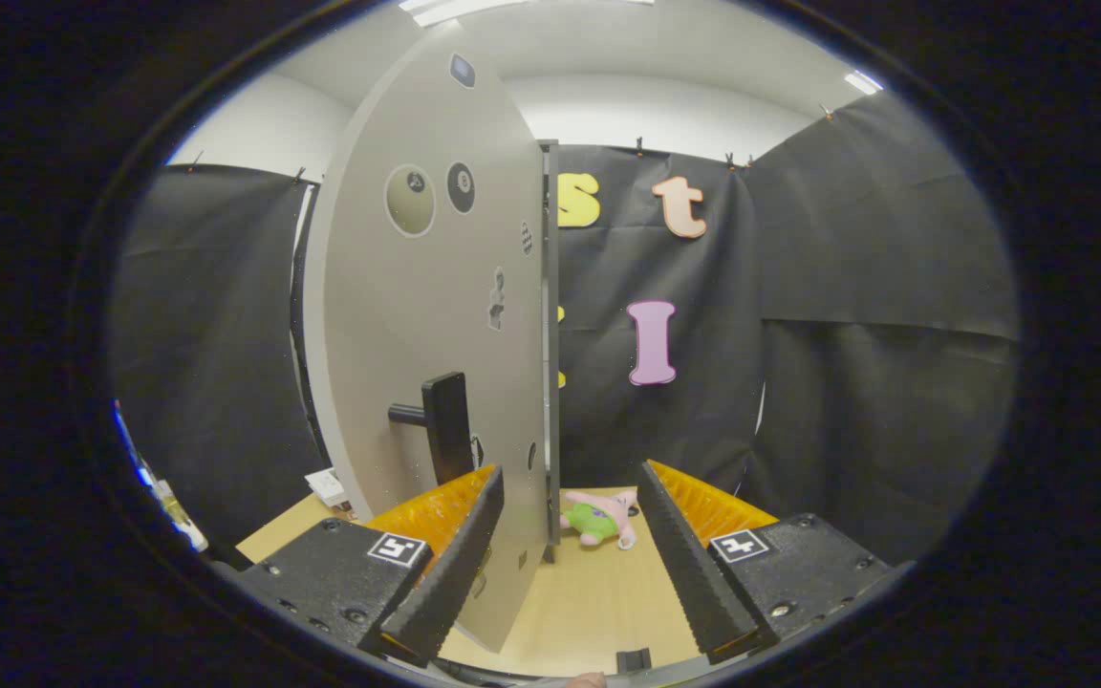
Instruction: Open the shoe cabinet door, grab the shoes and put them into the shoe cabinet, then close the shoe cabinet door.
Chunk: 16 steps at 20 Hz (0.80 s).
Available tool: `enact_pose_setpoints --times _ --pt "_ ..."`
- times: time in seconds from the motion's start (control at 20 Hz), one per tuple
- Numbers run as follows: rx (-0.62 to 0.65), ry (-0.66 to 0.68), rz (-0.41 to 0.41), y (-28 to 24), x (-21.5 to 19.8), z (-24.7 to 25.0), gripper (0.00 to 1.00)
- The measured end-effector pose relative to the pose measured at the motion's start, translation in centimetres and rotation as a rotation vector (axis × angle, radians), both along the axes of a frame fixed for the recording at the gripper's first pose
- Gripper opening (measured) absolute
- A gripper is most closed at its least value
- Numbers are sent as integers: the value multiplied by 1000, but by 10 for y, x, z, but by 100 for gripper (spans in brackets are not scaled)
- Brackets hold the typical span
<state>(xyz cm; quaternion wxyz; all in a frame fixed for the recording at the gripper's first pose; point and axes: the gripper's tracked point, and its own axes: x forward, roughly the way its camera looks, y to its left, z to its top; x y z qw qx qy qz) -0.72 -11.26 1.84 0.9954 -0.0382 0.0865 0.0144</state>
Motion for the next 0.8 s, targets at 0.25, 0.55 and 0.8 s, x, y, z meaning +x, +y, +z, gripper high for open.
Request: enact_pose_setpoints --times 0.25,0.55,0.8 --pt "-13 -32 18 41 0 -7 94" --pt "-24 -85 72 117 33 -9 93" --pt "-96 -37 160 200 68 -54 98"
